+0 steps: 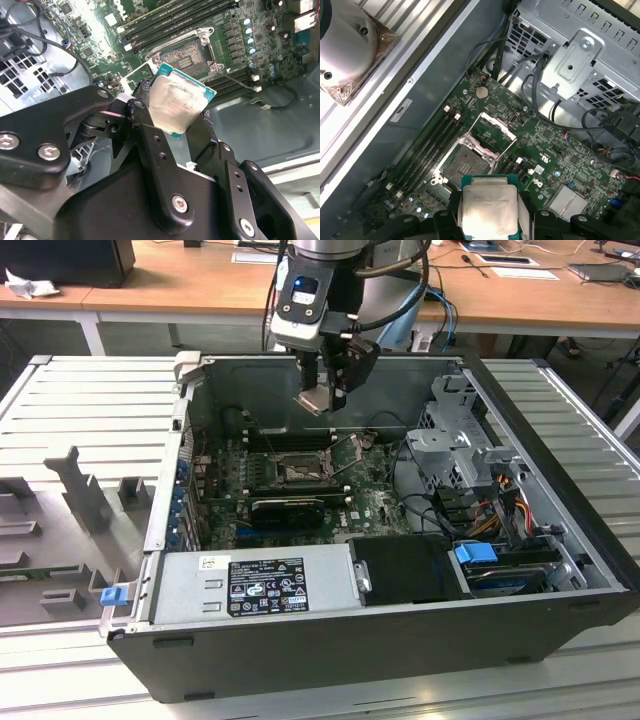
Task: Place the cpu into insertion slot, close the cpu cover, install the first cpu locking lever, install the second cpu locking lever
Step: 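Place the cpu into insertion slot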
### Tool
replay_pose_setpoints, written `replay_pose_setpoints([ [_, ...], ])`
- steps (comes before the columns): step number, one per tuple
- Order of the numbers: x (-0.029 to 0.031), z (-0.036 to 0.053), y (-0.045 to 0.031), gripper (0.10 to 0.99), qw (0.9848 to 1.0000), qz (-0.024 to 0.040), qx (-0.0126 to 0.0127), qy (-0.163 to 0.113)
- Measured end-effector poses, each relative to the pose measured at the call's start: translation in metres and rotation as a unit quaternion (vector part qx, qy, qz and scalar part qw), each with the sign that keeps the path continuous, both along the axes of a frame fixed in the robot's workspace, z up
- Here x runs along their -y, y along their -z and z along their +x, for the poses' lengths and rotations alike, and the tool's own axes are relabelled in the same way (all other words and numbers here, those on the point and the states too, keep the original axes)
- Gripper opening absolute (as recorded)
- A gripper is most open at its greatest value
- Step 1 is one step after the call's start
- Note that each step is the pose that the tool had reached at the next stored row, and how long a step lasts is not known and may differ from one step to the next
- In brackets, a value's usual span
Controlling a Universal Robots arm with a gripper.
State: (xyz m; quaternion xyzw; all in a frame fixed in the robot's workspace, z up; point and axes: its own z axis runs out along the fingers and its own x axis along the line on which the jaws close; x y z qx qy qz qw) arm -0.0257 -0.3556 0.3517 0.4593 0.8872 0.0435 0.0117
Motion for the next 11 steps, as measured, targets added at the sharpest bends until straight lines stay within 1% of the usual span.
replay_pose_setpoints([
  [2, 0.0, 0.0, 0.0003, 0.529, 0.9998, -0.0001, 0.0, 0.019],
  [4, 0.0, 0.0, 0.0006, 0.529, 0.9995, -0.0001, 0.0, 0.031],
  [9, 0.0, 0.0, 0.001, 0.529, 0.9985, -0.0001, 0.0, 0.055],
  [11, 0.0, 0.0, 0.001, 0.529, 0.9982, -0.0001, -0.0001, 0.059],
])
